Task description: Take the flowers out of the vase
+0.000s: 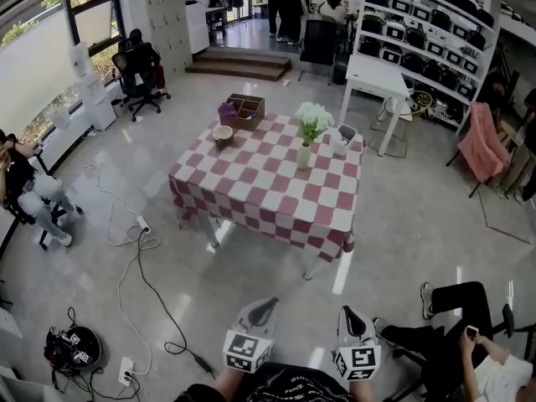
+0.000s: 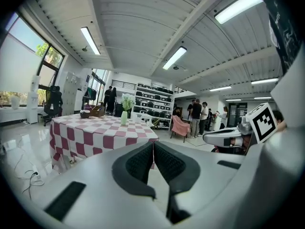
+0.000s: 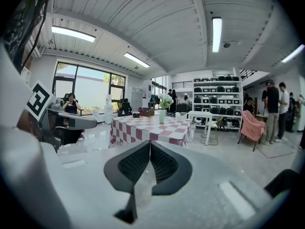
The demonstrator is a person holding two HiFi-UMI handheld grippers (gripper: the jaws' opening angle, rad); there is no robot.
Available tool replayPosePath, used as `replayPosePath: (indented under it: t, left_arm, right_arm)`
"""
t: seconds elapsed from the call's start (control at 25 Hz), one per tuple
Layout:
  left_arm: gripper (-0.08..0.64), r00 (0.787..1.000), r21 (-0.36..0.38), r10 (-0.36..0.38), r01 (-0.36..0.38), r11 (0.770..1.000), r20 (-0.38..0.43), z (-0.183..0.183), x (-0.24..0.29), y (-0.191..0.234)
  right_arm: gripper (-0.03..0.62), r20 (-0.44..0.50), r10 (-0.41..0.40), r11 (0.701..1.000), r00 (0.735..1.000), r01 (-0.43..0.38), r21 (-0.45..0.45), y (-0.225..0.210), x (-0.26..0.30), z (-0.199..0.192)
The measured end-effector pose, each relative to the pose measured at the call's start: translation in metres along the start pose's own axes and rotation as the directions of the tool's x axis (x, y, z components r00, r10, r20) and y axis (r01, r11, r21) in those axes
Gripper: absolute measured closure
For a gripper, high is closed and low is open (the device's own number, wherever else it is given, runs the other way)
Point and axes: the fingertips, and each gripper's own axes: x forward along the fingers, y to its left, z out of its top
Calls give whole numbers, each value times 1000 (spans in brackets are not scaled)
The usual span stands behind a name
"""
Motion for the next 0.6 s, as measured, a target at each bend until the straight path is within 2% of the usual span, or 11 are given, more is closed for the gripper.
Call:
replayPosePath:
  t: [0.6]
  left_arm:
    - [546,997,42,-82,81,996,6,34,43,73]
  right_arm:
    - [584,0,-59,997,998,59,53,22,78,17]
